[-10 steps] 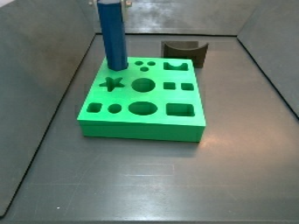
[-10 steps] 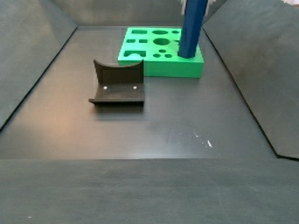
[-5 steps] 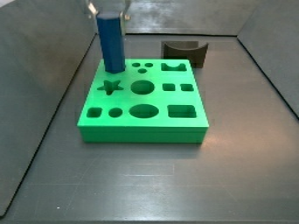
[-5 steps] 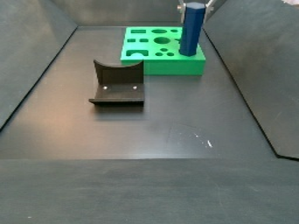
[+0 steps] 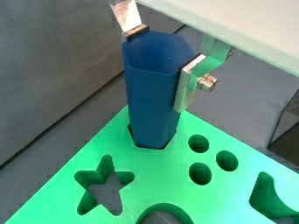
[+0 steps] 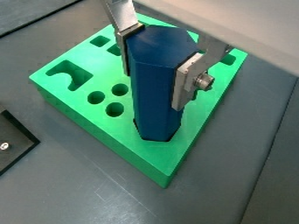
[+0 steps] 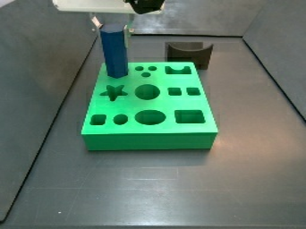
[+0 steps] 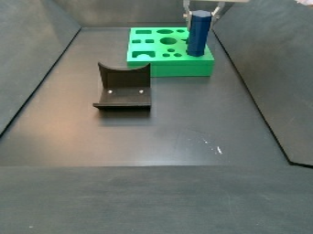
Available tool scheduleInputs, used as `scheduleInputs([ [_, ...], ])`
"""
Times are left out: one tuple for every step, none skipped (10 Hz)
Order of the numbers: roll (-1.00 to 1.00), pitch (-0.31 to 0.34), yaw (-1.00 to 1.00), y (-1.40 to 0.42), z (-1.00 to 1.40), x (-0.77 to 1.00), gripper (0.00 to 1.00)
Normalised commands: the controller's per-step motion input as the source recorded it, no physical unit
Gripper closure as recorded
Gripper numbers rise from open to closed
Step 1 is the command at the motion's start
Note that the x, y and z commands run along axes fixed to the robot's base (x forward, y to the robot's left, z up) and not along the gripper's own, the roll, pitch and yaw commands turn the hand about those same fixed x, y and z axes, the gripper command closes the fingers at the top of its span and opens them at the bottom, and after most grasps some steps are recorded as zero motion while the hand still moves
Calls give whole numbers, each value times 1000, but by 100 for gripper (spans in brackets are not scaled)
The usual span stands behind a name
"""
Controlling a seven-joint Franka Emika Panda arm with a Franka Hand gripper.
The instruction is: Insert the hexagon object.
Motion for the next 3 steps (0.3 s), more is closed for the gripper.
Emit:
scheduleInputs([
  [0,-46,0,-63,-114,-11,100],
  [-11,0,0,0,0,0,100],
  [0,0,0,0,0,0,100],
])
